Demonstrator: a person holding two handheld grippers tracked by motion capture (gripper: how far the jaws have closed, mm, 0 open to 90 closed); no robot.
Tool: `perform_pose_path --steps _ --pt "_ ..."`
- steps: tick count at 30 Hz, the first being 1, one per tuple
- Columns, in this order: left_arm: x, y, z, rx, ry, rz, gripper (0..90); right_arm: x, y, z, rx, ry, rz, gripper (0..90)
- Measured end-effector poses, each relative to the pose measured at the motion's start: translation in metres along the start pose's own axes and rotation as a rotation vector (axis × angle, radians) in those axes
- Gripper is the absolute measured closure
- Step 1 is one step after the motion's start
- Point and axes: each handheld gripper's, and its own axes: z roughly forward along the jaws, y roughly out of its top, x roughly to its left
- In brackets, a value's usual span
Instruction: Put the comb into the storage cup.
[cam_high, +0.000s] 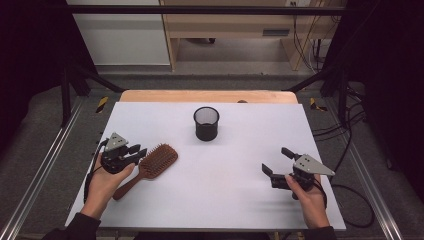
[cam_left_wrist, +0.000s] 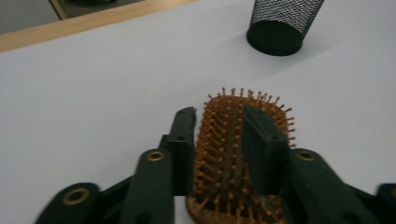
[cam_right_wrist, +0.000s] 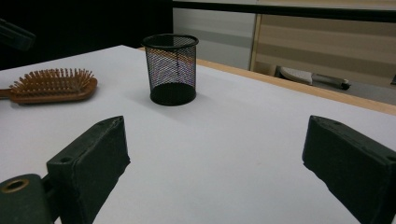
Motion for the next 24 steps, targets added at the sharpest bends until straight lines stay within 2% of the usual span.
perform_pose_path --steps 3,12,16,24 --pt "0.004 -0.004 -0.003 -0.011 0.027 -0.005 44.6 0.0 0.0 0.0 0.0 0.0 0.001 6.9" --pt "0.008 -0.011 -0.005 0.001 0.046 -0.02 10.6 0.0 0.0 0.0 0.002 -0.001 -0.001 6.8" --pt "0.006 -0.012 -0.004 0.023 0.024 -0.004 5.8 0.001 0.0 0.0 0.002 0.0 0.0 6.8" --pt "0.003 -0.015 -0.003 0.045 0.011 0.012 5.3 0.001 0.0 0.0 0.002 0.0 0.001 6.8"
